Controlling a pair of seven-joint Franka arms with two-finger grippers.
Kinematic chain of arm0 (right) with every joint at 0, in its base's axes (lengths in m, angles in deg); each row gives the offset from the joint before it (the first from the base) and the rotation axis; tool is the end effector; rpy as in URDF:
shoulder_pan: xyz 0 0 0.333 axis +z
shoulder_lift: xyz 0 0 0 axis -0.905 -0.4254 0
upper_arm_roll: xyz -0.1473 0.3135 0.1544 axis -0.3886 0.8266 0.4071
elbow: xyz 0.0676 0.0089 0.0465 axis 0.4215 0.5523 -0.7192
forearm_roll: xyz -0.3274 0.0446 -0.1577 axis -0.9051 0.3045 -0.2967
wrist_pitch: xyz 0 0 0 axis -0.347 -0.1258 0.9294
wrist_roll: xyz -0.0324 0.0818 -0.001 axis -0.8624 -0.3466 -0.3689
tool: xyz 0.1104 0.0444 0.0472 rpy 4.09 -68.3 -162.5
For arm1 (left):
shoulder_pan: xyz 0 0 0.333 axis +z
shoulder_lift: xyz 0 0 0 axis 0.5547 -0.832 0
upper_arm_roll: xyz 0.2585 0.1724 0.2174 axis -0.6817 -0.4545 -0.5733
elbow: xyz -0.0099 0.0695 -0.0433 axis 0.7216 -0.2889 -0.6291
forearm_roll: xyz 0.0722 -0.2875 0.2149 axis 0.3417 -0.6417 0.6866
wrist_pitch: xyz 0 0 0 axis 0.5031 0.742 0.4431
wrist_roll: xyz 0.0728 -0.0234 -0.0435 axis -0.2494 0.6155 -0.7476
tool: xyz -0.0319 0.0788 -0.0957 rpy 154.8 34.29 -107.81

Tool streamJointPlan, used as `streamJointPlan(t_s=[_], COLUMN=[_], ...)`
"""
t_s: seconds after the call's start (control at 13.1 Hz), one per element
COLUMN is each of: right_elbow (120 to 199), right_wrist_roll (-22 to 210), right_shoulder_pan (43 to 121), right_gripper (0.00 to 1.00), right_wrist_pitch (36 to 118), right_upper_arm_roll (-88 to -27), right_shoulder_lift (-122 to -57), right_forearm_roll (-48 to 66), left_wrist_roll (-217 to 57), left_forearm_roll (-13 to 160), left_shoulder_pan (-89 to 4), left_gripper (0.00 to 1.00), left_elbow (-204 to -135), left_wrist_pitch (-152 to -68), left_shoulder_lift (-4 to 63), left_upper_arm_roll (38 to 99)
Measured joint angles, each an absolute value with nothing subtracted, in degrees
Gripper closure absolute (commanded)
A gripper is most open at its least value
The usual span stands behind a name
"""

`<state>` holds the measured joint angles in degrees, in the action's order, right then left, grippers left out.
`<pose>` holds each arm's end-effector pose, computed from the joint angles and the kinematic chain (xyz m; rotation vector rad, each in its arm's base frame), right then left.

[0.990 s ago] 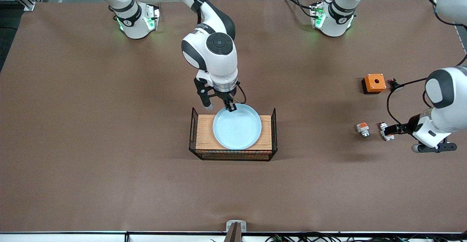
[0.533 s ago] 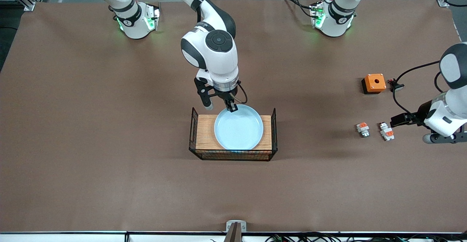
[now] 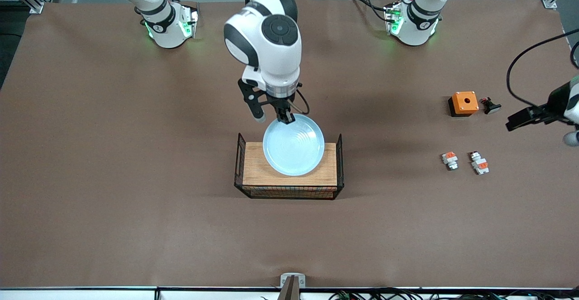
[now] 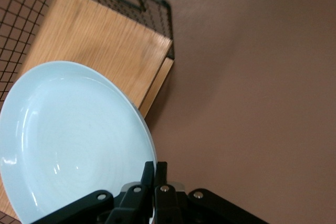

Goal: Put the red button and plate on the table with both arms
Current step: 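Lift the plate out of the tray with the right gripper and carry it aside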

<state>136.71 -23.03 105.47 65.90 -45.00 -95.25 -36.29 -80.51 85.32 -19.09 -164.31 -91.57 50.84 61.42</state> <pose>0.5042 0.5002 0.4850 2.6538 -1.6358 0.1261 0.5608 0.0426 0.6098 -3.0966 -0.2617 -0.0046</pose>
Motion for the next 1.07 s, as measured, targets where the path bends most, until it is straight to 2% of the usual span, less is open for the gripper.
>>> streamJointPlan(t_s=[0.3,0.53,0.76,1.07], right_elbow=[133.71,133.49,133.58,134.82], right_wrist_roll=[-13.79,-0.23,18.35,48.37], right_shoulder_pan=[104.84,100.85,92.58,76.64], right_gripper=[1.00,1.00,1.00,1.00], right_wrist_pitch=[50.79,39.51,32.35,31.50], right_upper_arm_roll=[-45.38,-45.95,-46.37,-46.83], right_shoulder_lift=[-89.33,-83.40,-79.06,-77.81], right_forearm_roll=[-35.33,-35.25,-35.22,-35.16], left_wrist_roll=[-80.50,-80.47,-80.35,-80.49], left_forearm_roll=[86.40,87.55,87.55,87.55], left_shoulder_pan=[-19.09,-19.10,-20.32,-25.62], left_gripper=[0.00,0.00,0.00,0.00], left_elbow=[-156.32,-154.25,-154.13,-154.74], left_wrist_pitch=[-84.20,-83.05,-81.83,-77.69], left_shoulder_lift=[52.24,52.23,52.26,53.83], left_upper_arm_roll=[61.32,61.48,61.68,60.15])
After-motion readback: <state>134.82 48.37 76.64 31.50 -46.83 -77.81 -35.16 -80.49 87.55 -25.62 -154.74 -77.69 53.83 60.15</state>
